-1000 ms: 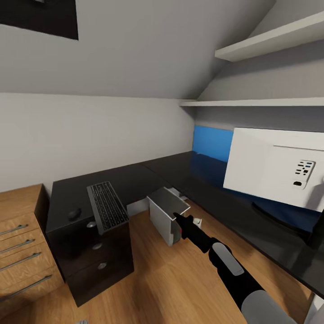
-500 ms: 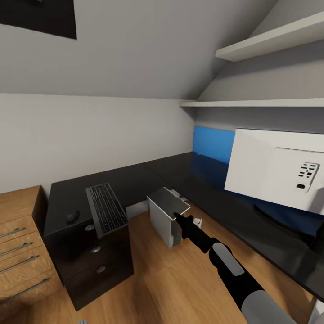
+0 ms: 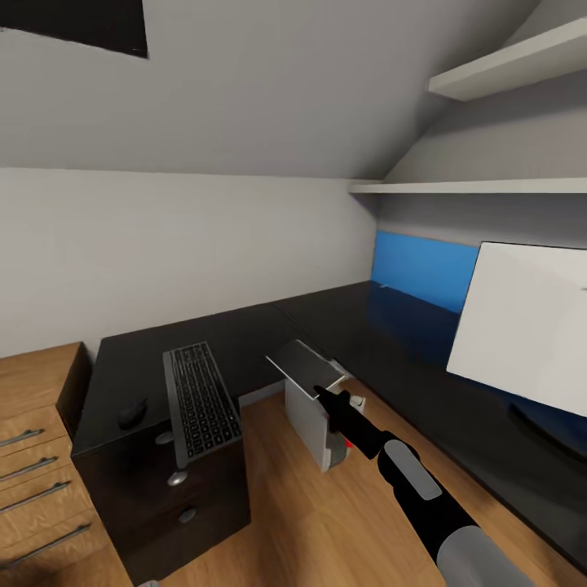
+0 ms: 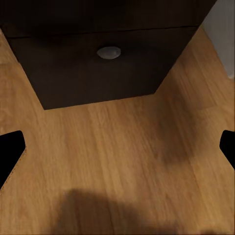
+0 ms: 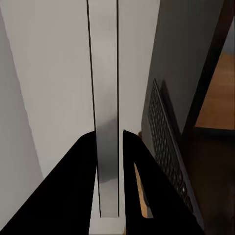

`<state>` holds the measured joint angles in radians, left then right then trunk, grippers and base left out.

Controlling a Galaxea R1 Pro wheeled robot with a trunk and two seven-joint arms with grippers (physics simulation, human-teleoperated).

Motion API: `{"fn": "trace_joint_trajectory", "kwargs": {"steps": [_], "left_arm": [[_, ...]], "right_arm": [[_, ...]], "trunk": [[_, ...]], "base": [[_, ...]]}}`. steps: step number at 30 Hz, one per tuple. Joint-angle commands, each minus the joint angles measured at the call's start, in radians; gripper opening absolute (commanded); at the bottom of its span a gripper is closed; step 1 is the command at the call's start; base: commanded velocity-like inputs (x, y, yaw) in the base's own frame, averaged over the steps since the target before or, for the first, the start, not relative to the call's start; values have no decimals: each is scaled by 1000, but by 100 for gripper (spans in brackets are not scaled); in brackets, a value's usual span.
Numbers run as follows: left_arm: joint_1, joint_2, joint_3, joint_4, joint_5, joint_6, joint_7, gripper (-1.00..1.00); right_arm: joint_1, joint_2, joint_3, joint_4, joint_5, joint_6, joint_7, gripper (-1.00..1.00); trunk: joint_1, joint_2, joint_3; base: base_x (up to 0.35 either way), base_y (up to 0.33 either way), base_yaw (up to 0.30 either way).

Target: In the bedroom, organize the workspace by keeping the computer under the desk, ensuring the monitor is on the desk, placing the keyboard on the desk next to the monitor, placing the mouse on the desk next to the keyboard, moving the folder from the swivel chair onto the desk next to the mouse, stacking the notebook on top of the folder with the pen on top of the notebook, and positioning the swivel chair next to the desk.

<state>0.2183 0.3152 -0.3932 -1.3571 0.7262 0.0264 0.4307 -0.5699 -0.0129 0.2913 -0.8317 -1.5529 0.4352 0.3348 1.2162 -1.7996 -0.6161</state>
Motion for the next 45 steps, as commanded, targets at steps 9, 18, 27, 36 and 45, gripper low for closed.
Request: {"fn": "trace_joint_trajectory", "kwargs": {"steps": [9,18,27,36,45], "left_arm": [[0,1,-2,-2,4,3,6,100],[0,-10,-1,-14,-5,-9,5,100],[0,-43,-2,-14,-4,-45,0,100],[0,-44,-4,-13,-4,-95,-2,100],[0,-44,-4,-12,-2,-146,-2,100]], "right_arm": [[-1,-1,2,0,-10,2,3,-100],[-1,4,-10,29,-6,4,1,-100],[-1,-11,-9,63,-9,4,2,-100],[-1,-15,-9,72,-10,4,3,-100],[-1,-14,-9,75,-9,4,4,-100]], "trunk": [[0,0,-1],[0,0,-1],[0,0,-1],[0,0,-1],[0,0,-1]], "base": [[64,0,261],[1,0,64],[0,0,0],[85,0,0],[228,0,0]]}}
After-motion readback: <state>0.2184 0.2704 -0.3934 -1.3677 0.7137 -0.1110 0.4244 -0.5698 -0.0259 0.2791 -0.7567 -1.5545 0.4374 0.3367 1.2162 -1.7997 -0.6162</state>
